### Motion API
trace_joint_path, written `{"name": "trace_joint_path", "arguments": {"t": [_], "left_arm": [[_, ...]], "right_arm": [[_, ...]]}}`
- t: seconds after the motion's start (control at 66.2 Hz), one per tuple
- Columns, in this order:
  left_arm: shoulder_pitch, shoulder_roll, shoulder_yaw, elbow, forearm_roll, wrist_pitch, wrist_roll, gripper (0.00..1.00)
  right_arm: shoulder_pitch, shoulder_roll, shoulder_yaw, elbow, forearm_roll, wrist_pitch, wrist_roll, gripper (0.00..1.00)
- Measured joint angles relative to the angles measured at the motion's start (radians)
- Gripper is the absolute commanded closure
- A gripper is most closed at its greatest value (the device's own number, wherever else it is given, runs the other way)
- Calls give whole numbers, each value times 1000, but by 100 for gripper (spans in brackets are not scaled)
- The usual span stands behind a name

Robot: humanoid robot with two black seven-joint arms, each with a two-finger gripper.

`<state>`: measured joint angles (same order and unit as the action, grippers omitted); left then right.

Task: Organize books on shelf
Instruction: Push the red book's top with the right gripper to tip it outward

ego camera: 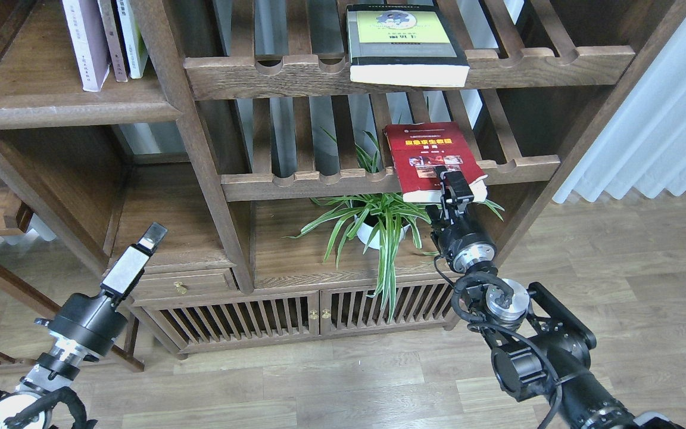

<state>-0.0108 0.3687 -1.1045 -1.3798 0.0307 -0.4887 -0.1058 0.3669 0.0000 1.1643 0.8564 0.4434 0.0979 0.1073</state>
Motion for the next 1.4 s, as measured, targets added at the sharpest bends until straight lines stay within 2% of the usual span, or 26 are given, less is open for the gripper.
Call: {"name": "trace_joint_path", "arguments": {"t": [0.211,0.423,0.513,0.679,0.785,0.815,0.876,0.921,0.936,1.253,1.404], "left_arm": [[-1,1,0,2,0,0,0,0],[-4,1,0,2,0,0,0,0],[-7,1,0,2,0,0,0,0],[-7,1,0,2,0,0,0,0],[-8,1,0,2,0,0,0,0],[-8,1,-2,2,0,0,0,0],[-8,1,-3,2,0,0,0,0],[-8,1,-3,2,0,0,0,0],[-8,1,-3,2,0,0,0,0],[-5,1,-3,2,0,0,0,0],[-2,-7,-2,5,-4,0,0,0]], "right_arm": [[13,0,2,-4,1,-9,0,5],[25,0,27,-4,2,-10,0,16],[29,0,38,-4,4,-11,0,30],[32,0,43,-4,5,-11,1,43],[33,0,44,-4,5,-12,9,56],[33,0,44,-4,5,-12,12,69],[33,0,44,-4,5,-12,13,80],[33,0,44,-4,5,-11,14,94],[33,0,44,-4,5,-11,14,96],[29,0,85,-1,8,-2,13,96],[-1,0,86,30,8,27,-7,96]]}}
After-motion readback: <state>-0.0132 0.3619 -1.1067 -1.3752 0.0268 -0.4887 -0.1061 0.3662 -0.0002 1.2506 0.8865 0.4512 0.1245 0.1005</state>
